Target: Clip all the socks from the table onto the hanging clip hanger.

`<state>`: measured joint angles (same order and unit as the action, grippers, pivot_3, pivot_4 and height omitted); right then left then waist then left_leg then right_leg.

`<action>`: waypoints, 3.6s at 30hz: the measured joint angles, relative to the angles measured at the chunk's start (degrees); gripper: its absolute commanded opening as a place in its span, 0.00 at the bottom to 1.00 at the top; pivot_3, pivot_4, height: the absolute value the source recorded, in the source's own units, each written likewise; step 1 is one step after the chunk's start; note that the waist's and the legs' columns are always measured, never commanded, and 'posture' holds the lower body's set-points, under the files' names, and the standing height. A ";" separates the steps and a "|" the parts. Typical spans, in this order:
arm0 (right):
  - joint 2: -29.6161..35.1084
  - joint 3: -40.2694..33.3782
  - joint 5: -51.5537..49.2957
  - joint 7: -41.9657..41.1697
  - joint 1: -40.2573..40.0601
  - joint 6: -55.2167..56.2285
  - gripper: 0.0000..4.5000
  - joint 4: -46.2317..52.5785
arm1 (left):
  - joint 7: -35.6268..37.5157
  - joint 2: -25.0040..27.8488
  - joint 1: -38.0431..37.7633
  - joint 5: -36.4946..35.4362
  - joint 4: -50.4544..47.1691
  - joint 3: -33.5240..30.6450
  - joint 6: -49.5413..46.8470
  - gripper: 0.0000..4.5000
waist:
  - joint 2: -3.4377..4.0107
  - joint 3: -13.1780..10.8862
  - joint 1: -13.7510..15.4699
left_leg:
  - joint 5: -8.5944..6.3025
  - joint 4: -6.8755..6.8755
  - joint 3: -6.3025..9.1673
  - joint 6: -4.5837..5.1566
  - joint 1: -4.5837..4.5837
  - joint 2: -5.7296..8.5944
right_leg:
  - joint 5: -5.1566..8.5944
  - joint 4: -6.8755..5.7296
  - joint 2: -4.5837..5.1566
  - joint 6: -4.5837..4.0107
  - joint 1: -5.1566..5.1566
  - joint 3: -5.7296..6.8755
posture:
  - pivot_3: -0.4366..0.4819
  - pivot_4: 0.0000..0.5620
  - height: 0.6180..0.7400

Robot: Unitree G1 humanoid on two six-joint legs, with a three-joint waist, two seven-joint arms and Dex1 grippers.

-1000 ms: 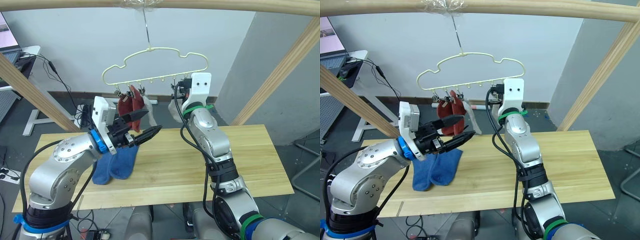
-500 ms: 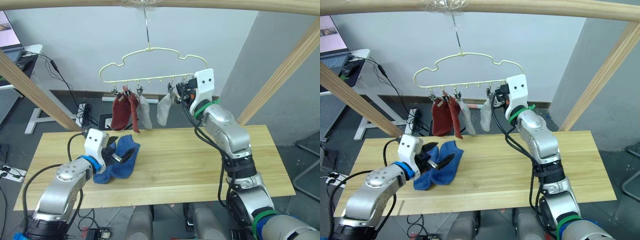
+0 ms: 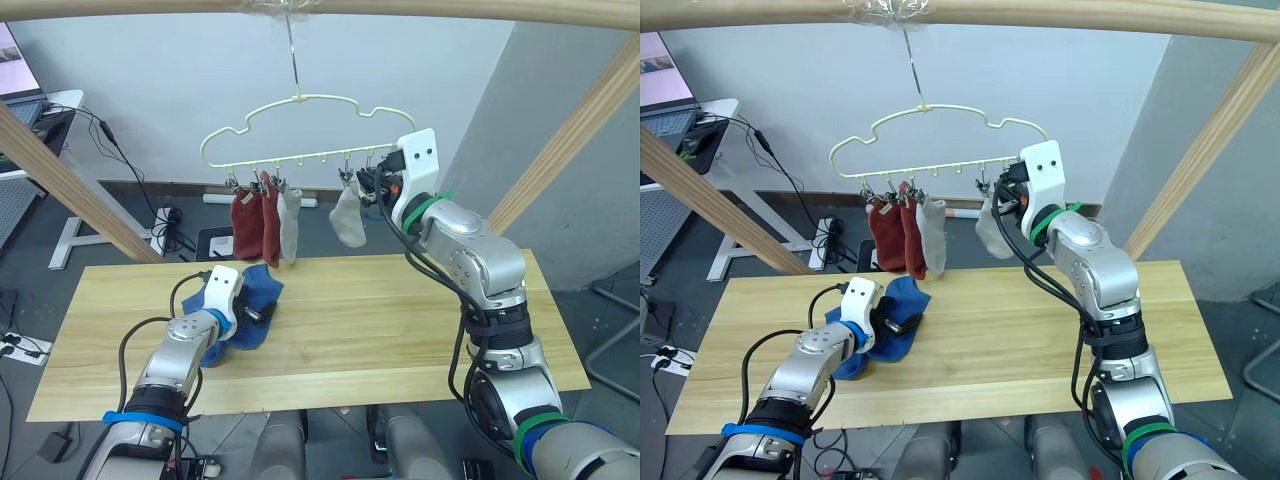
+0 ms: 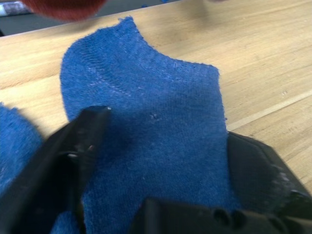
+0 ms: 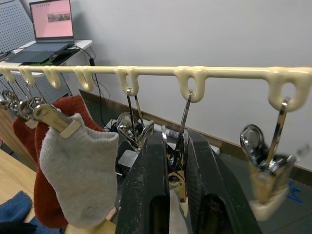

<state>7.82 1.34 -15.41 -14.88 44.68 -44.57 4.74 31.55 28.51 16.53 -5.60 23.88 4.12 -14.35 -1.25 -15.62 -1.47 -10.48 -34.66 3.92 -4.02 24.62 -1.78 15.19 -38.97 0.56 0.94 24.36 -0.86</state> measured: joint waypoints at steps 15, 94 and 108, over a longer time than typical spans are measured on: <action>-0.32 -16.38 -12.95 3.92 7.77 -18.70 0.02 -3.07 | 11.38 -5.13 -8.75 -2.62 -19.30 6.07 -0.48 0.01 | 0.01 -0.02 -0.01 | 0.00 -0.05 0.02 0.00 0.12 0.05 | -0.01 0.03 0.11 -0.01 0.01 0.02 | 0.51 0.49 1.00; 7.99 -16.09 -30.49 25.71 -13.85 -23.88 0.86 26.79 | 4.45 -17.23 8.46 -5.99 -16.55 2.81 6.20 0.79 | 0.02 -0.17 -3.24 | -0.19 -0.11 -0.08 0.33 0.18 -0.02 | 0.08 0.22 -0.14 0.20 0.03 -0.09 | 0.44 0.53 1.00; -3.16 8.06 -0.75 26.90 -16.34 4.72 0.60 19.77 | 9.14 -0.65 5.99 -12.47 -37.74 -4.97 -3.82 0.79 | -0.15 -1.09 -1.05 | -0.18 -0.09 -0.08 0.29 0.23 -0.01 | 0.08 0.28 -0.05 0.21 0.09 -0.08 | 0.56 0.54 1.00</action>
<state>4.65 9.40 -16.17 12.02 28.34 -39.85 24.52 40.69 27.86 22.52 -18.07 -13.86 -0.85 -18.17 -1.40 -16.71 -2.52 -10.67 -34.75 3.84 -3.73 24.85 -1.78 15.27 -38.69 0.52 1.15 24.45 -0.94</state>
